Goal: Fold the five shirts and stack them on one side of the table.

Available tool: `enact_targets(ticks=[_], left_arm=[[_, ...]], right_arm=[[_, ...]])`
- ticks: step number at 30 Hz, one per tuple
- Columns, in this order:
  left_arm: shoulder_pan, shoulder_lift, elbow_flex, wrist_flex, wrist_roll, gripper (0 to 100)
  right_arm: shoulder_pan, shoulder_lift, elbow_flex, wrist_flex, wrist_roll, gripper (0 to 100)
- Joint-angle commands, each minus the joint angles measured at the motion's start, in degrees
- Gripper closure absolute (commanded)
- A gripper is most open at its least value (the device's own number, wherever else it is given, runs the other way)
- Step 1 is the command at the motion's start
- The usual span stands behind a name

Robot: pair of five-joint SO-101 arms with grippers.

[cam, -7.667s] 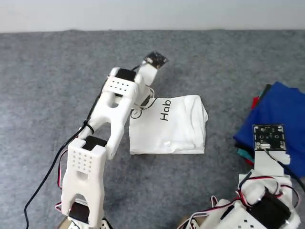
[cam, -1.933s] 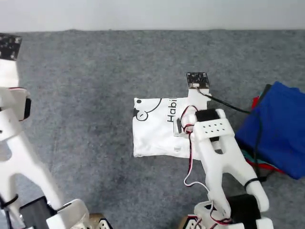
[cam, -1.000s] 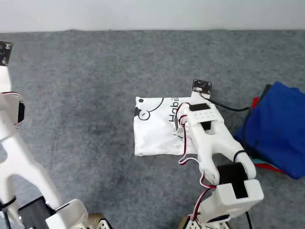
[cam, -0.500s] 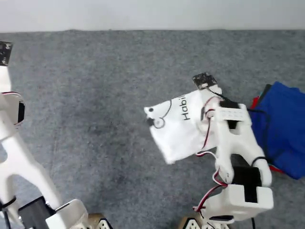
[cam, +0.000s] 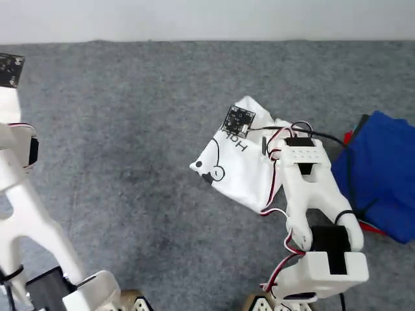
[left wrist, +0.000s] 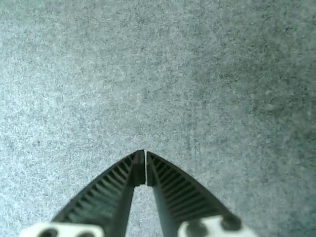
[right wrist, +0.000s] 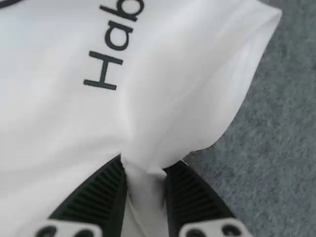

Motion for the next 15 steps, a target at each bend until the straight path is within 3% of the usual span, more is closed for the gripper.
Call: enact_targets(ticks=[1, 3, 7, 15], left_arm=[[0.35, -2.46, -0.22, 0.97, -0.53, 99], [0.35, -2.46, -0.22, 0.97, -0.53, 99], [0.44, -2.37, -0.22, 0.97, -0.53, 99], [0.44, -2.20, -0.22, 0.88, -0.53, 99]], right_arm=[[0.92, -1.89, -1.05, -0.40, 0.00, 92.9], [1.98, -2.77, -1.14, 0.04, -4.66, 85.3], [2.68, -7.52, -1.14, 3.03, -22.59, 72.3], [0.40, -18.15, -1.14, 14.29, -46.07, 70.1]])
